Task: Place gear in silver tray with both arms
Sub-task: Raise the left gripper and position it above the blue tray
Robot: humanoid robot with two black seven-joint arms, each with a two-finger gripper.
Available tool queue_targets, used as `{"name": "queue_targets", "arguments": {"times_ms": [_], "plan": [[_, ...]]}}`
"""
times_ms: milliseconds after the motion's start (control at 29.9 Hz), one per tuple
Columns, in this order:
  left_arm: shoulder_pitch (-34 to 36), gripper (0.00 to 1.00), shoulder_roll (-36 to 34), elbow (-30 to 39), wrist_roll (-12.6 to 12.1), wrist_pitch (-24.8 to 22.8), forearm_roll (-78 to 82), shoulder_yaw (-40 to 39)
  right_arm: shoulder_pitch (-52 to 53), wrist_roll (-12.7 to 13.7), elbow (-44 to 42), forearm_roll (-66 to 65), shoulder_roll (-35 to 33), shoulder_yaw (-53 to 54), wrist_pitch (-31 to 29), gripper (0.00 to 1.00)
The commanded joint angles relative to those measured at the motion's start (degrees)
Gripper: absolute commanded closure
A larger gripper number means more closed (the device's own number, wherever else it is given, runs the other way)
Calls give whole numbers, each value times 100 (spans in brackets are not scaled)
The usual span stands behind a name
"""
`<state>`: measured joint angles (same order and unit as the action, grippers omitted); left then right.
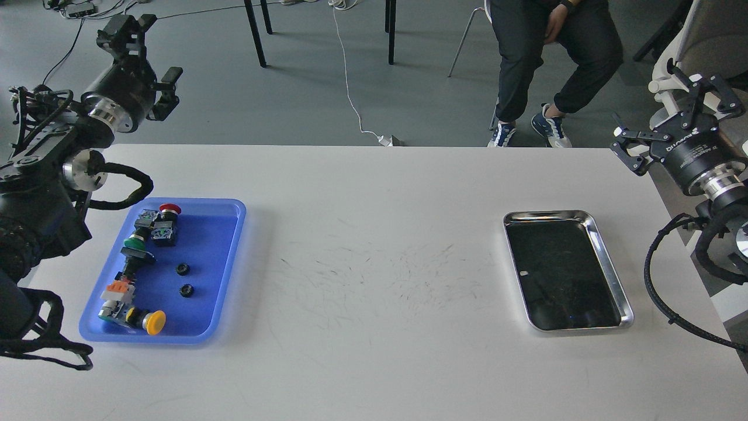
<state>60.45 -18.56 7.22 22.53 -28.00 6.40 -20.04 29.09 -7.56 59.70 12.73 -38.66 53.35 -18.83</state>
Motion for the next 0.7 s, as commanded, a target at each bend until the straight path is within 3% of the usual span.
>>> {"name": "queue_targets", "arguments": {"times_ms": [0, 134, 267, 568, 668], "plan": [[19, 2, -148, 17, -3, 0, 343, 0, 26, 0, -2, -16, 8, -44, -7, 1], [19, 2, -490, 183, 6, 0, 731, 26, 53, 0, -2, -25, 8, -62, -7, 1], [10, 2, -1052, 1042, -21, 0, 985, 35, 53, 0, -11, -34, -1, -53, -7, 1], [-139, 2, -3073, 4785, -73, 0, 1758, 35, 70, -9, 6, -25, 8, -44, -7, 1], [-235, 2, -3671, 5709, -56, 0, 2364, 26, 70, 0, 6, -34, 8, -53, -7, 1]]}}
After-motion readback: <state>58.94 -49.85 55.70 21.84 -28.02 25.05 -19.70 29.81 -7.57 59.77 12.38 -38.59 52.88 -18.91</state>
